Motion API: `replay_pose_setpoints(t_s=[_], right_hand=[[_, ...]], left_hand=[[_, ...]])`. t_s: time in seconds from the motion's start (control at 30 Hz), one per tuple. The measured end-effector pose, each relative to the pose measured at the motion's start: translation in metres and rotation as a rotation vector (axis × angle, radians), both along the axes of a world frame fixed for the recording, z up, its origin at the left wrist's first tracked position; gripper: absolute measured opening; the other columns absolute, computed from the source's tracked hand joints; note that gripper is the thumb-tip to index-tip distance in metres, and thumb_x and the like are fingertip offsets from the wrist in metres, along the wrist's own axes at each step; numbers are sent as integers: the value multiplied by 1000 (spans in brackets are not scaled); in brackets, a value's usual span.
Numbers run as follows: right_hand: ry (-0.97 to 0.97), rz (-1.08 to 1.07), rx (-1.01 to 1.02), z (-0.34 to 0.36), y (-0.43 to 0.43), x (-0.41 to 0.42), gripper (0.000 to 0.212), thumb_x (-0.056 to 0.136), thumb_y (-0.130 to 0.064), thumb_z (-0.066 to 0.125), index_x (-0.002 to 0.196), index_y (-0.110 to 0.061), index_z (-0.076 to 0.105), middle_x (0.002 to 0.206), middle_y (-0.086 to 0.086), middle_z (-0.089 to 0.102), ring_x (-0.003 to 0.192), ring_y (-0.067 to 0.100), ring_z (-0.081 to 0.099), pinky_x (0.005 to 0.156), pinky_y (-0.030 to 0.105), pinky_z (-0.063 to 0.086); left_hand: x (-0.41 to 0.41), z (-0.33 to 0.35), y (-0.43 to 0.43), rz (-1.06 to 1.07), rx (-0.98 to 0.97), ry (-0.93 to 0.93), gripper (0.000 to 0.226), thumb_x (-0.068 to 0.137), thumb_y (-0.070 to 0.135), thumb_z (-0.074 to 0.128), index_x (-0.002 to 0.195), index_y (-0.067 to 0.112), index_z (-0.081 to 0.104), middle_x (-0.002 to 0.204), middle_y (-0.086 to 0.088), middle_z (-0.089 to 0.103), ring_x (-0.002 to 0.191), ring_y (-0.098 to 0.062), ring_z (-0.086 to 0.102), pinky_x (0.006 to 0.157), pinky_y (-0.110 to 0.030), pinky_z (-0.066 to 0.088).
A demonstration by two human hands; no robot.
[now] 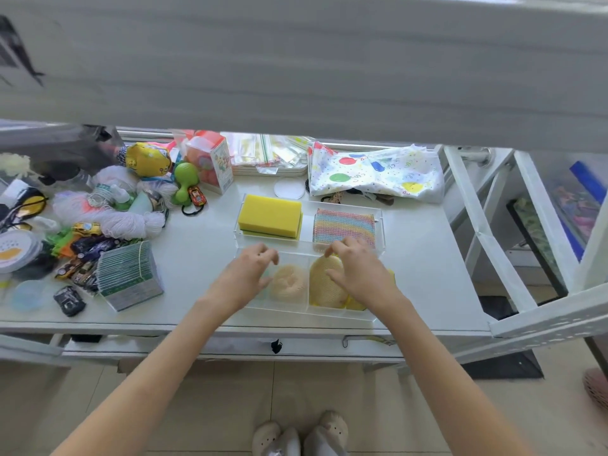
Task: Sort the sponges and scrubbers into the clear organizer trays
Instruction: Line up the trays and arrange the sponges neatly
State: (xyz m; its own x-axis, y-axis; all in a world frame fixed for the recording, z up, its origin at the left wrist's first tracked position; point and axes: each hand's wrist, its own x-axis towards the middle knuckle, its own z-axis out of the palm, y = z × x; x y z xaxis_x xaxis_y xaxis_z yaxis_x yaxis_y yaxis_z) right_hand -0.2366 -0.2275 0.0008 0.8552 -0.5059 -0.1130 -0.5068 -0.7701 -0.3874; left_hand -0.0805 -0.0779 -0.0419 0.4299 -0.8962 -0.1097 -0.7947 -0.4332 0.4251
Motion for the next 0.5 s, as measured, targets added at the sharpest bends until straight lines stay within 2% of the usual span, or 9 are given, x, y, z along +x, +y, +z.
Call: replay_pose_setpoints(t_s=[0.1,0.2,0.3,0.43,0.5], right_hand=[[75,130,39,-15,25,31,34,89,-17,58,123,-15,55,125,9,54,121,25,44,99,37,42],[200,213,28,-34,44,51,37,89,-12,56,126,-12,53,126,14,50,122,30,42,92,41,47],[231,244,-69,-48,51,55,37,87,-2,54,123,-11,54,123,15,50,118,32,42,91,38,46],[204,263,-169,-57,52,54,42,85,-1,60,125,-12,53,122,14,52,115,32,44,90,37,45],[220,286,-230,-59,54,54,44,83,-3,63,125,-12,53,122,13,53,114,31,45,92,37,44]], left_hand=[[17,0,18,71,211,58,32,86,24,67,112,12,52,113,-7,53,100,-27,60,88,-35,48],[19,-4,20,77,327,111,40,87,25,66,118,11,47,117,-11,52,100,-30,60,88,-37,47],[14,-13,19,90,303,84,38,88,21,64,118,9,44,117,-15,50,99,-36,60,87,-39,47],[12,-19,18,126,245,56,37,87,18,65,117,9,45,113,-16,52,97,-37,60,87,-42,49],[12,-19,16,115,276,21,38,87,19,65,118,9,47,113,-17,55,100,-36,60,88,-41,49]])
